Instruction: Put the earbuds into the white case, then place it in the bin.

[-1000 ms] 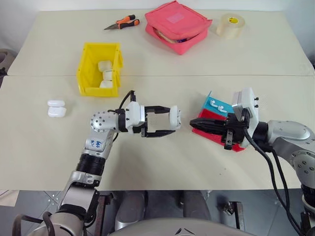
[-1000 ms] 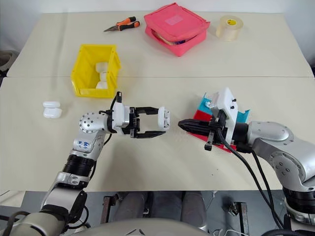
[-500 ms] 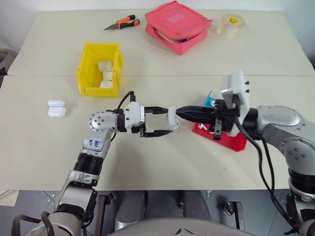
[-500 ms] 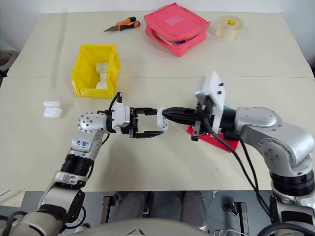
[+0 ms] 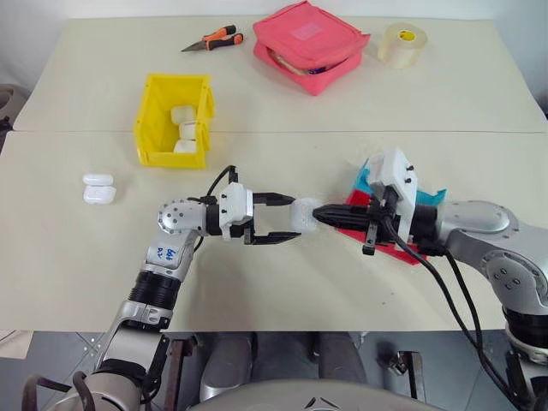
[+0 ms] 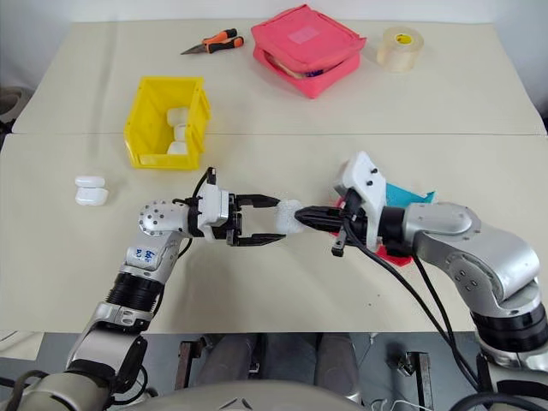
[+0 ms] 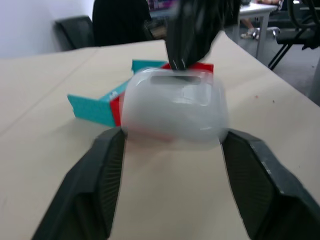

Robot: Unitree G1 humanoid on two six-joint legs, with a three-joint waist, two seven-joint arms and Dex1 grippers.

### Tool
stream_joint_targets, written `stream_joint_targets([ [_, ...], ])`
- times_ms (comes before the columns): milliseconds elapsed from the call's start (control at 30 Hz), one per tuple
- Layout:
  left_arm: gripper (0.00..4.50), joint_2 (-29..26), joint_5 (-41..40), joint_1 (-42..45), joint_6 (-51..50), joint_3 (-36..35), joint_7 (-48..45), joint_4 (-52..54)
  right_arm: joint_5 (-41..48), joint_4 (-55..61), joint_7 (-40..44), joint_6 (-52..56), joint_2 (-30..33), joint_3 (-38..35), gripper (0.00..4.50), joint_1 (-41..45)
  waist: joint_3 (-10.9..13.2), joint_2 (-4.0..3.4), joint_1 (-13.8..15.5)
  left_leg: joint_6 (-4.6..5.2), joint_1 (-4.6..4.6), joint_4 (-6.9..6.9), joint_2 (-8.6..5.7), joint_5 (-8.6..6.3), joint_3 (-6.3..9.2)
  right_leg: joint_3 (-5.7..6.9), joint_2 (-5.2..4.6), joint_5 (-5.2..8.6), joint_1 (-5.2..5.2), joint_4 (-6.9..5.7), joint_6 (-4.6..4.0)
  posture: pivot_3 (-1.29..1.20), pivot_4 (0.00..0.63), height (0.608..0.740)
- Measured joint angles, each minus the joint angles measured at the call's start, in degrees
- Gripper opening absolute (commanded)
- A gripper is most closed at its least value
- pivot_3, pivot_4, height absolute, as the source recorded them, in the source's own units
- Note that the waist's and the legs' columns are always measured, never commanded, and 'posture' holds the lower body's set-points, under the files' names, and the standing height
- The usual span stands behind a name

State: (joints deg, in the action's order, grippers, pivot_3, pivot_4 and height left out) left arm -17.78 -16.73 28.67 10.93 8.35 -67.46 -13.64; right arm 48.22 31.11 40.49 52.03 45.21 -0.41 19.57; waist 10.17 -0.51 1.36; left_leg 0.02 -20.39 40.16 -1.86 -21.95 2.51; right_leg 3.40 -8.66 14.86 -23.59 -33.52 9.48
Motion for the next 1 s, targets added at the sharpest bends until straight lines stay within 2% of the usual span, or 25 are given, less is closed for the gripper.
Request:
stream_joint_targets([
  [267, 2.70, -1.5, -3.3, -3.4, 1.1, -2.9, -0.7, 2.4, -1.7, -0.4, 6.4, -11.4, -0.6, -10.2, 0.05, -10.8, 0.0, 0.00, 0.0, 0.00, 0.02, -0.01, 0.00, 0.00, -0.03, -0.01, 0.00, 0.00, 0.01, 0.00, 0.00, 0.00, 0.150, 0.740],
  [400, 2.70, -3.5, -3.6, -7.2, 1.0, -4.0, -0.8, 3.4, -0.3, -0.4, 7.3, -13.3, -2.2, -13.6, 0.05, -13.5, 0.0, 0.00, -0.1, 0.00, 0.04, 0.00, 0.02, 0.00, -0.05, -0.03, 0.00, 0.00, 0.02, -0.02, 0.00, 0.00, 0.150, 0.740],
  [567, 2.70, -3.6, -3.6, -7.3, -1.4, -4.7, 1.7, 4.4, 0.1, -0.2, 9.3, -14.0, -1.4, -14.5, 0.05, -17.3, 0.0, 0.00, 0.3, 0.02, 0.06, 0.02, -0.04, -0.01, 0.01, -0.03, -0.02, 0.00, 0.10, 0.00, 0.00, 0.00, 0.150, 0.740],
  [800, 2.70, -1.4, -1.5, -0.8, -3.8, -1.2, 2.4, 2.6, 1.7, 0.6, 9.9, -13.7, 0.0, -19.1, 0.05, -22.5, 0.0, 0.00, 0.2, 0.02, 0.08, 0.01, -0.02, -0.01, -0.02, -0.02, 0.00, 0.00, 0.10, -0.01, 0.00, 0.00, 0.150, 0.740],
  [1000, 2.70, 0.1, 5.9, 7.9, -1.4, 3.4, 3.4, -9.4, 5.1, 4.2, 8.8, -11.8, 0.9, -22.7, 0.05, -27.0, 0.0, 0.03, 0.2, 0.03, 0.08, 0.01, -0.03, 0.00, -0.07, -0.02, 0.01, 0.00, 0.10, -0.02, 0.01, 0.00, 0.150, 0.740],
])
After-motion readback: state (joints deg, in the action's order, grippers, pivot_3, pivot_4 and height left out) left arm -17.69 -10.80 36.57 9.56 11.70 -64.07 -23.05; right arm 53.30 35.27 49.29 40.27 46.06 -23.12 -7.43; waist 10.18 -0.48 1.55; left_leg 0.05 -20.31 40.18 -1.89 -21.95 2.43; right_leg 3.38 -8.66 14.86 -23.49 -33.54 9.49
